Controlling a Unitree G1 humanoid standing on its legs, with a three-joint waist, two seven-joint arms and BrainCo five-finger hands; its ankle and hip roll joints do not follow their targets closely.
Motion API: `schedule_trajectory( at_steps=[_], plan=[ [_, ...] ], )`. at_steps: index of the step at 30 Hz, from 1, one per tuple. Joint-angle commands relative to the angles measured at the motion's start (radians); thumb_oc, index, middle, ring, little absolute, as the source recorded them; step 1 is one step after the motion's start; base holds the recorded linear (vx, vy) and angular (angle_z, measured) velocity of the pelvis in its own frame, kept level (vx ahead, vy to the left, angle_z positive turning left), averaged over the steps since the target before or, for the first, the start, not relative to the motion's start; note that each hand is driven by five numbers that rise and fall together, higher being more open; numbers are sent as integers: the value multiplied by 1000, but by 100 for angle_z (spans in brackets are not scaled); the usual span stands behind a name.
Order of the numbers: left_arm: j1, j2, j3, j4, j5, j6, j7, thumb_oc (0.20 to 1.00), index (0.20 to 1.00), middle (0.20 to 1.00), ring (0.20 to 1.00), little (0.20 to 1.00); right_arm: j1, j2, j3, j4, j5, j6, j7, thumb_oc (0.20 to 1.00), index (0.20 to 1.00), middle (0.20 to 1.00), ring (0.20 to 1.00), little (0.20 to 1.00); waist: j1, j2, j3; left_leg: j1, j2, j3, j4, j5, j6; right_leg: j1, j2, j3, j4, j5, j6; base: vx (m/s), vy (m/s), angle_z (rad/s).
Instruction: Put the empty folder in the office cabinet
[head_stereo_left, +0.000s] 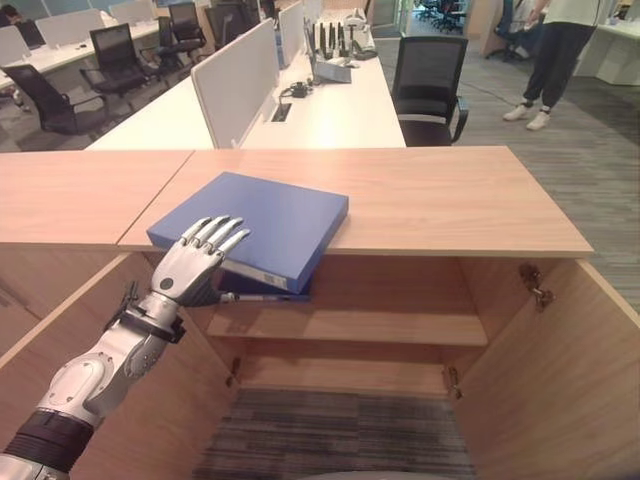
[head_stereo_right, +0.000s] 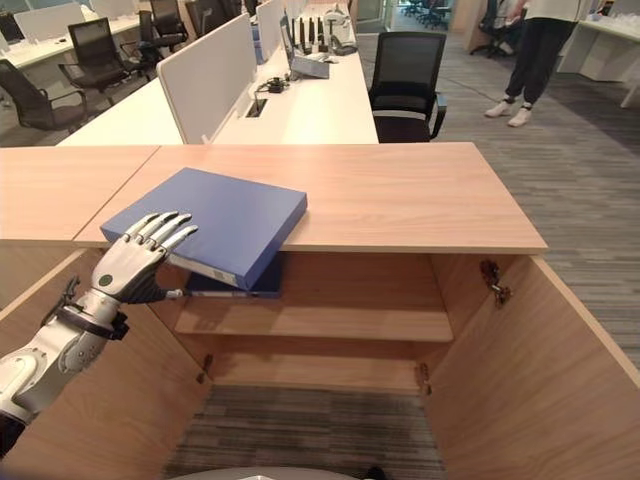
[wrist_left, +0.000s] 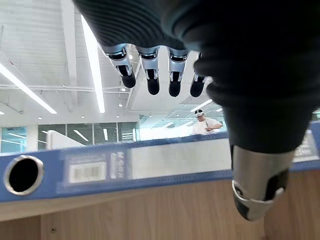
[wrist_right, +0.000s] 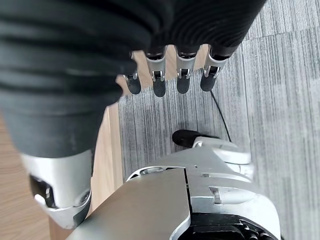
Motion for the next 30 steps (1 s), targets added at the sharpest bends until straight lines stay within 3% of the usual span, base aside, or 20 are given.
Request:
schedule_trajectory(
  at_steps=[1,10,30],
  plan=[
    [-160,46,-12,19,10,22,21,1000,1000,1000,1000,1000,-76,-4,18,36,41,-25,4,1000,1000,1000,1000,1000,-14,-14,46,-34,-29,-22,13,-37,-1,125,9,53,8,-178,53,0,0,0],
    [-271,20,-90,81,30,54,31,1000,1000,1000,1000,1000,-77,-5,25,34,40,-25,-1,1000,1000,1000,1000,1000,-32,-20,42,-27,-29,-17,13,-43,2,125,10,63,10,-177,52,0,0,0],
    [-323,-33,-147,161,49,75,21,1000,1000,1000,1000,1000,-68,-10,16,35,41,-19,1,1000,1000,1000,1000,1000,-53,-27,44,-15,-28,5,13,-51,6,121,8,83,12,-174,52,3,3,-1]
  ],
)
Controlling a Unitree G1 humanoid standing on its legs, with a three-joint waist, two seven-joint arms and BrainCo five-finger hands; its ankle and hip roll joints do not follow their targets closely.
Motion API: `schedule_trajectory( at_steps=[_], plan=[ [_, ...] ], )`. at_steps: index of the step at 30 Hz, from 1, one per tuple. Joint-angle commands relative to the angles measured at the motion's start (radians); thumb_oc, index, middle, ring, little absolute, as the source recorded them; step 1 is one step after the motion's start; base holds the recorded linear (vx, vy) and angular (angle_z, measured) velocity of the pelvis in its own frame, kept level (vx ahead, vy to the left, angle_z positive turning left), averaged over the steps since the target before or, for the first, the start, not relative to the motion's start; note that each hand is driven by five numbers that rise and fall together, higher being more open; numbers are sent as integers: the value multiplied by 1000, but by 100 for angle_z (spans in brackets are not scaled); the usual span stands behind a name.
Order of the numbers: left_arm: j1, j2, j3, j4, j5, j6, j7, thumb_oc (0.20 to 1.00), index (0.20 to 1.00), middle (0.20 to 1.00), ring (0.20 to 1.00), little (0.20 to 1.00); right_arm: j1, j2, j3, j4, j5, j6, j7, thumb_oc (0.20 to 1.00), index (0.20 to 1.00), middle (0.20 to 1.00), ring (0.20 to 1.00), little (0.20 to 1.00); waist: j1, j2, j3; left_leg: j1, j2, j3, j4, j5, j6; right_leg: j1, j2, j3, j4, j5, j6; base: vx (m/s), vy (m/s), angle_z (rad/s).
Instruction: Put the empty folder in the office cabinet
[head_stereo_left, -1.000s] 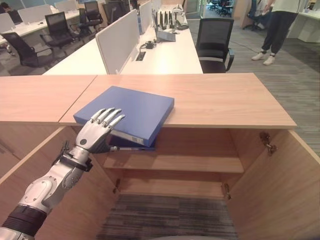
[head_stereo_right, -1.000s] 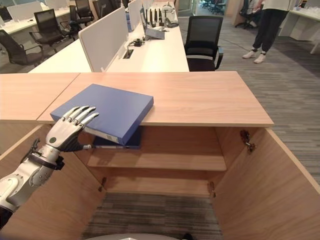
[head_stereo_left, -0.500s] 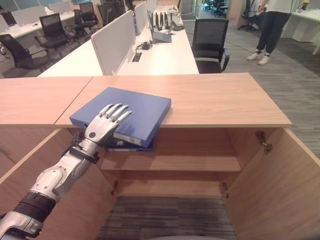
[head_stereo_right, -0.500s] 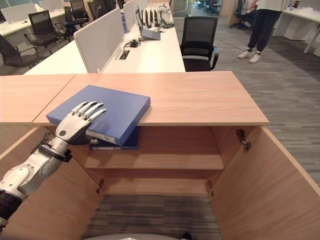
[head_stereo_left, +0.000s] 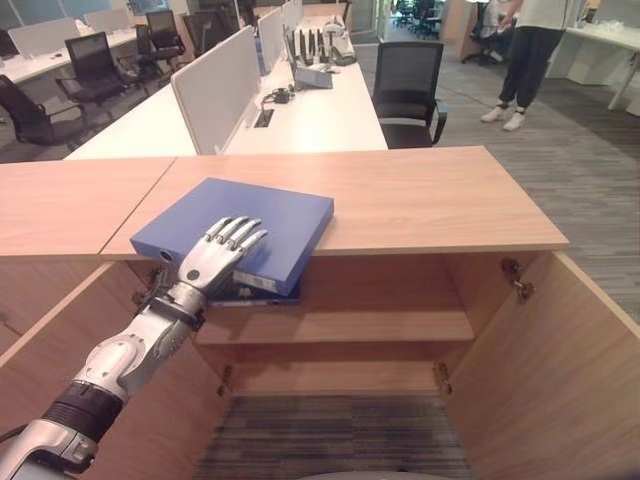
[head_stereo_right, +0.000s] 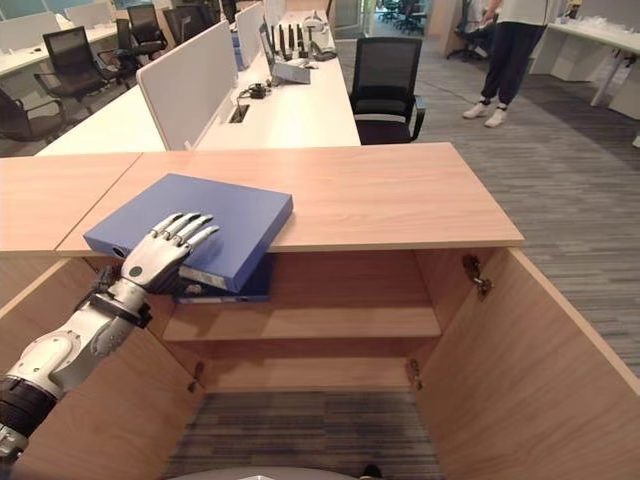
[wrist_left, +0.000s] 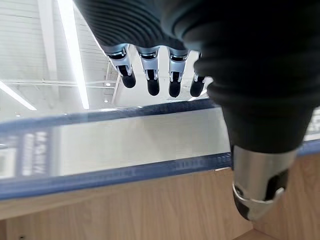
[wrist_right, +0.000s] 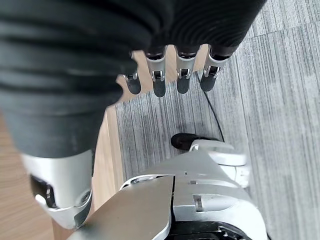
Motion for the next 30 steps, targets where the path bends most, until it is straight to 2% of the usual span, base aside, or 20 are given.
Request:
schedule_trajectory(
  at_steps=[1,28,29,30],
  plan=[
    [-144,14,10,29,10,23,19,1000,1000,1000,1000,1000,-70,-10,15,36,41,-21,1,1000,1000,1000,1000,1000,-11,-15,55,-21,-28,-10,13,-50,6,125,5,66,12,-179,56,0,0,0],
    [-200,-19,-60,162,40,58,20,1000,1000,1000,1000,1000,-65,-9,12,27,59,-24,-3,1000,1000,1000,1000,1000,-32,-24,55,-16,-30,9,13,-52,9,119,6,82,15,-176,57,2,2,-2],
    [-202,-20,-62,164,40,59,19,909,909,909,909,909,-65,-9,12,28,58,-24,-3,1000,1000,1000,1000,1000,-33,-24,55,-16,-30,9,13,-52,9,118,6,83,15,-176,57,0,0,0],
    [-204,-21,-65,167,39,58,18,366,366,366,366,366,-64,-8,12,27,58,-24,-4,1000,1000,1000,1000,1000,-34,-24,55,-17,-30,10,13,-51,9,118,6,83,15,-176,57,0,0,0]
  ],
)
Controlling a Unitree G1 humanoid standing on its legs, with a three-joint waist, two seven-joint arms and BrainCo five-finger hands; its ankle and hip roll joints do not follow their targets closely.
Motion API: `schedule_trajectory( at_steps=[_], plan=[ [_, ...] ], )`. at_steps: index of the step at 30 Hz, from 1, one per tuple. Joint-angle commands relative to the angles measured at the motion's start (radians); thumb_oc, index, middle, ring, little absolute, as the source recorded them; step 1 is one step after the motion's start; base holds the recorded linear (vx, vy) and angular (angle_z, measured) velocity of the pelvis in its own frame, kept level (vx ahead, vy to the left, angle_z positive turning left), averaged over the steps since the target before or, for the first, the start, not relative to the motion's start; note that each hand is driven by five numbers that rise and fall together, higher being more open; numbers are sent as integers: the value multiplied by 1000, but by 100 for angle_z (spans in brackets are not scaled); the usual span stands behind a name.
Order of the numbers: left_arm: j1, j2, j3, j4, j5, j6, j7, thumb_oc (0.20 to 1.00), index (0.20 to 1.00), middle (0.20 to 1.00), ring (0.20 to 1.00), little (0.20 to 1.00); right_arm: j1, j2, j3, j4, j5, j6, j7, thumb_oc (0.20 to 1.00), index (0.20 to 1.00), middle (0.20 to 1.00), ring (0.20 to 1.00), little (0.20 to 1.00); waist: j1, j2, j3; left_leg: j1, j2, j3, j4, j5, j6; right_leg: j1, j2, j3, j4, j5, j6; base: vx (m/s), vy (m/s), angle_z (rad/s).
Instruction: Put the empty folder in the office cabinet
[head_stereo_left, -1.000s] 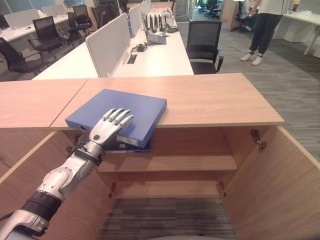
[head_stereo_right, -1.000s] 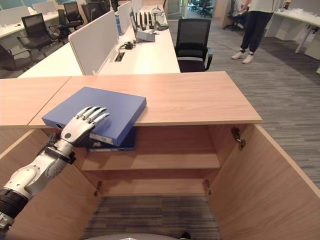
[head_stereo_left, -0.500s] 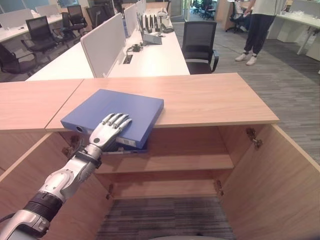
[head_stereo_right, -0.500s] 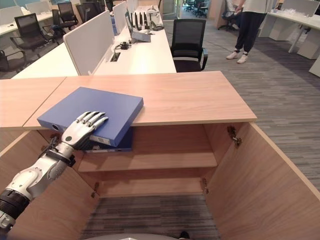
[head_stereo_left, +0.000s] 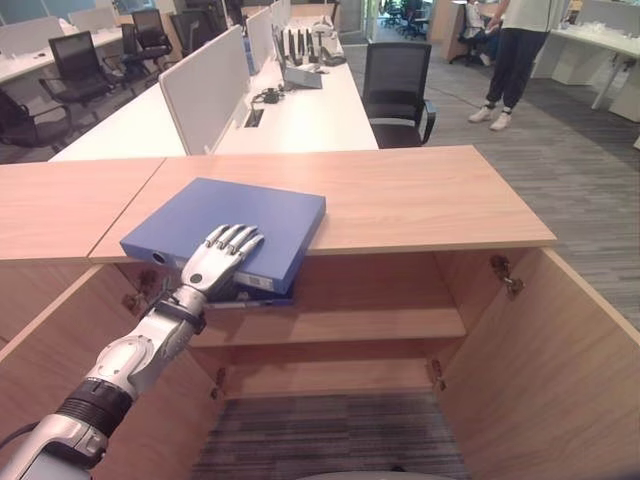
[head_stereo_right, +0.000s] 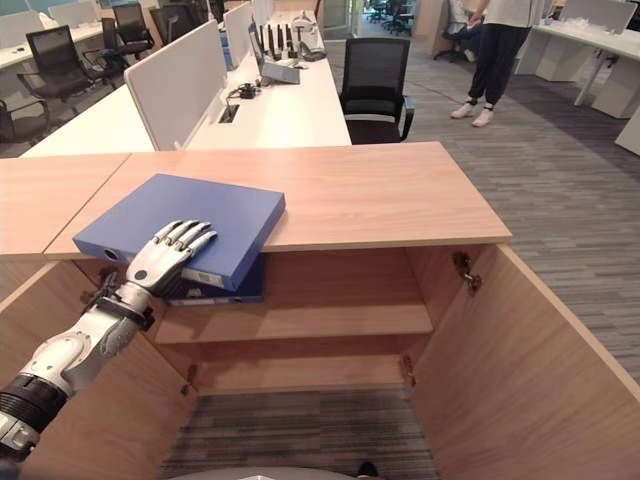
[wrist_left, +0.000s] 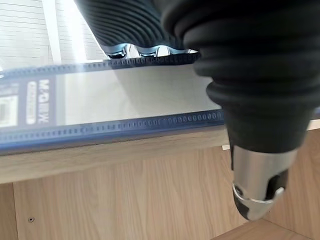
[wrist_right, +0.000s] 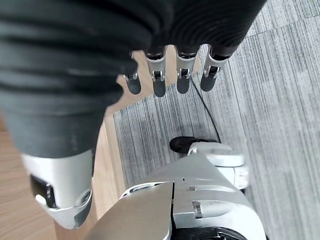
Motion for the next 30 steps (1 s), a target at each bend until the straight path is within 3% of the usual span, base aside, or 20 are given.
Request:
schedule_trajectory(
  at_steps=[1,21,25,30],
  plan=[
    [-151,18,-15,47,10,17,11,200,200,200,200,200,-66,-8,13,28,22,-24,-2,1000,1000,1000,1000,1000,-26,-16,53,-18,-30,-11,13,-51,9,132,1,60,15,-182,57,0,0,0],
    [-135,22,23,21,-26,13,12,200,200,200,200,200,-72,2,-3,40,60,-20,1,1000,1000,1000,1000,1000,-21,-16,45,-20,-28,-7,13,-47,8,129,0,66,12,-178,57,-2,-1,-1],
    [-135,32,51,-29,-30,13,18,200,200,200,200,200,-75,6,-6,43,61,-20,1,1000,1000,1000,1000,1000,-18,-15,46,-20,-29,-9,13,-46,8,131,0,63,13,-180,56,0,0,0],
    [-117,38,166,-173,-82,3,42,200,200,200,200,200,-79,20,-14,49,65,-19,1,1000,1000,1000,1000,1000,-3,-16,43,-22,-29,-18,13,-45,8,133,1,55,14,-183,54,0,0,0]
  ],
)
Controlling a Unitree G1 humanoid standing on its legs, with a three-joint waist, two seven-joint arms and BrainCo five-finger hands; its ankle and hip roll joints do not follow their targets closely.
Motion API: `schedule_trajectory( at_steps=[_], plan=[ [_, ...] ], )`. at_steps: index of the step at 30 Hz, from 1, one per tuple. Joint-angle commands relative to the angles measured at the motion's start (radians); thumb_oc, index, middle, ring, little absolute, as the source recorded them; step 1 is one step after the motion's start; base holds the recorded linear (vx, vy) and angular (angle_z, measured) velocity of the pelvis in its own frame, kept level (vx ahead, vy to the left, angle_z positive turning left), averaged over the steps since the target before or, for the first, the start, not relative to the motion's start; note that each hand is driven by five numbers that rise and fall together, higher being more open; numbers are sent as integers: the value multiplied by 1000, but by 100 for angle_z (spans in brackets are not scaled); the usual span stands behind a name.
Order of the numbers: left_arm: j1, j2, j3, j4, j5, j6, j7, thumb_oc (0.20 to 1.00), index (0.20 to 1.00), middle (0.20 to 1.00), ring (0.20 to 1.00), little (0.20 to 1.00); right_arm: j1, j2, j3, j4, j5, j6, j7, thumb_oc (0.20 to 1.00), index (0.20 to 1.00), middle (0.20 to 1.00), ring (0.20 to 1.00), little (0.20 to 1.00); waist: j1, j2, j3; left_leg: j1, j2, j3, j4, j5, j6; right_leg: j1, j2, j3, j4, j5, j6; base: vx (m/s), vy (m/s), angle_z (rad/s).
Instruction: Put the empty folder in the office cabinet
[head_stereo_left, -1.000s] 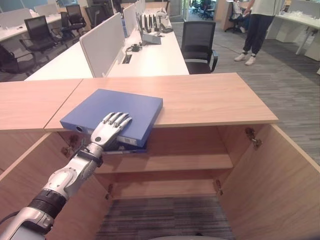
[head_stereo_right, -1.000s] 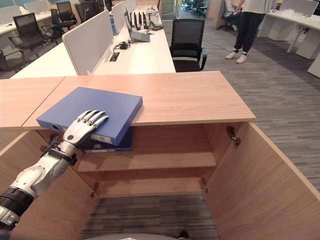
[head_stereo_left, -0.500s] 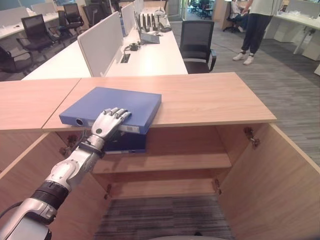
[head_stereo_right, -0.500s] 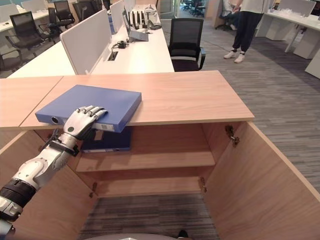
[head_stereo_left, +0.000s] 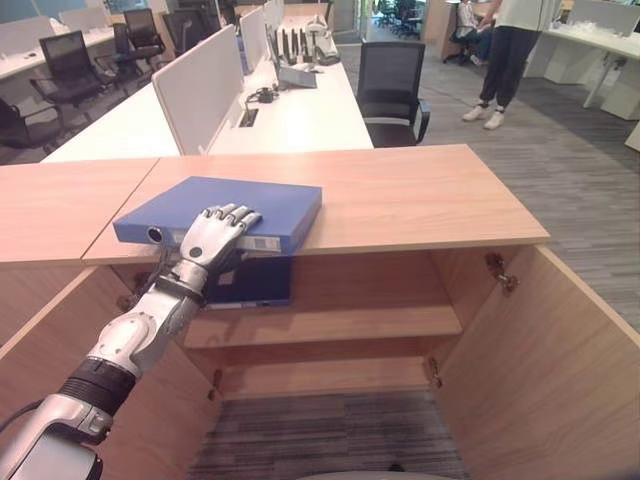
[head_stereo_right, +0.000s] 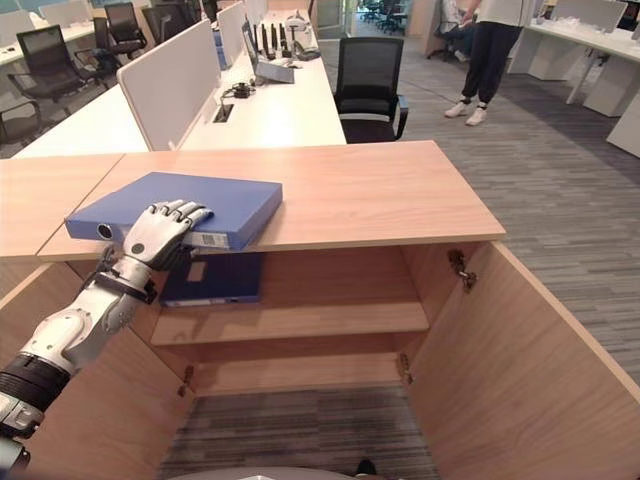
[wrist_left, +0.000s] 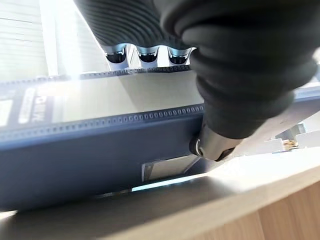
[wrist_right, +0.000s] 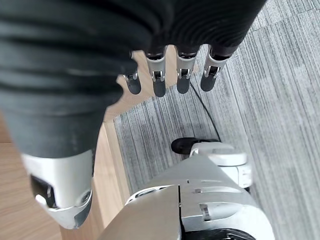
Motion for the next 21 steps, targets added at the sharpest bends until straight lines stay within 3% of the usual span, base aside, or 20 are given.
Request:
schedule_trajectory(
  at_steps=[1,10,16,21],
  plan=[
    [-67,21,170,-124,-119,-12,61,200,200,200,200,200,-76,25,-11,57,28,-16,1,1000,1000,1000,1000,1000,1,-12,37,-29,-32,-31,13,-42,6,135,-1,43,14,-188,53,0,0,0],
    [-43,-73,382,-356,-300,-47,110,200,200,200,200,200,-95,46,-12,73,39,-14,4,1000,1000,1000,1000,1000,16,-9,35,-40,-34,-44,13,-24,8,134,-2,29,17,-181,46,-6,-12,3],
    [-39,-120,454,-467,-409,-73,100,200,200,200,200,200,-105,52,-8,70,45,-15,10,1000,1000,1000,1000,1000,26,-5,31,-38,-35,-53,13,-36,9,141,-2,21,16,-191,44,10,-5,2],
    [-29,-180,477,-545,-683,-128,45,200,200,200,200,200,-131,55,7,29,47,-18,16,1000,1000,1000,1000,1000,39,-1,34,-47,-37,-62,13,-20,13,137,-2,11,23,-181,39,-40,-9,11]
  ],
)
